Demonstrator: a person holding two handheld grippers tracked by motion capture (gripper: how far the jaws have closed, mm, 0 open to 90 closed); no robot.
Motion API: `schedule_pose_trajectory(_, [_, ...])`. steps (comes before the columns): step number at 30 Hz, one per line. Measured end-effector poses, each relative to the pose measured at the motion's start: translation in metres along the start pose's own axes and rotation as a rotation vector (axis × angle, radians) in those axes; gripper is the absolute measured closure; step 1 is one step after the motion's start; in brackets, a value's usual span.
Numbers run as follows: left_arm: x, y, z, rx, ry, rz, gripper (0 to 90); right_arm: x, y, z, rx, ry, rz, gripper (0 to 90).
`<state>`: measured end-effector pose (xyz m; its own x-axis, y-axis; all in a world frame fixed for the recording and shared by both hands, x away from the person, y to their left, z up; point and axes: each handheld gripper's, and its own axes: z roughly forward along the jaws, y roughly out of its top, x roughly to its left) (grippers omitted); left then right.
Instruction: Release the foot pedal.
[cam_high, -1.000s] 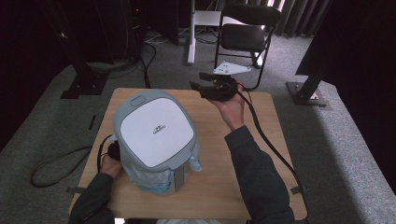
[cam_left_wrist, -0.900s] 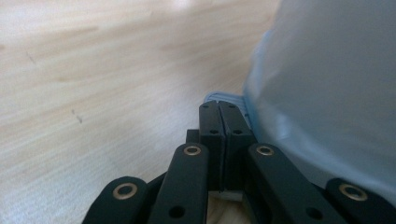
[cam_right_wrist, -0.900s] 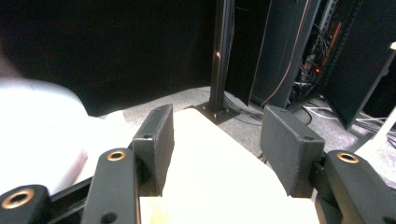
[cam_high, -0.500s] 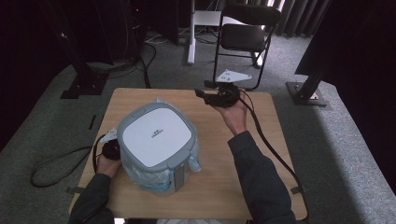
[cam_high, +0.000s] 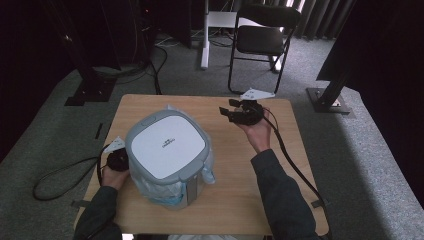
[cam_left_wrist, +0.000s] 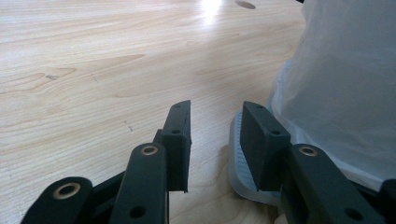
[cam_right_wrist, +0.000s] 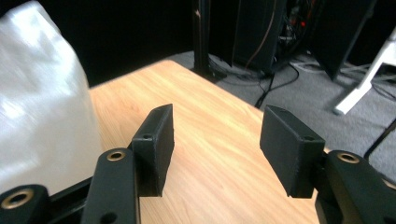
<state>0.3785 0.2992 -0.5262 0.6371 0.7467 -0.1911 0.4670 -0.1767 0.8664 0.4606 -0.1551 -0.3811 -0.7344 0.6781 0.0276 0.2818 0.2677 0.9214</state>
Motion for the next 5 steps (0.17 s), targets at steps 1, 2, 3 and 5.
schedule_pose_trajectory(1, [0.000, 0.000, 0.000, 0.001, -0.001, -0.002, 63.8, -0.002, -0.004, 0.000, 0.008, -0.006, 0.001, 43.8])
schedule_pose_trajectory(2, [0.000, 0.000, 0.001, 0.002, 0.000, -0.001, 63.7, -0.005, -0.008, 0.001, 0.013, -0.011, 0.007, 43.8])
schedule_pose_trajectory(3, [0.000, 0.000, 0.001, 0.004, 0.002, 0.001, 63.6, -0.007, -0.012, 0.001, 0.021, -0.016, 0.012, 43.7])
schedule_pose_trajectory(5, [0.000, -0.001, 0.001, 0.003, 0.003, 0.001, 63.5, -0.012, -0.021, 0.001, 0.039, -0.033, 0.012, 43.7])
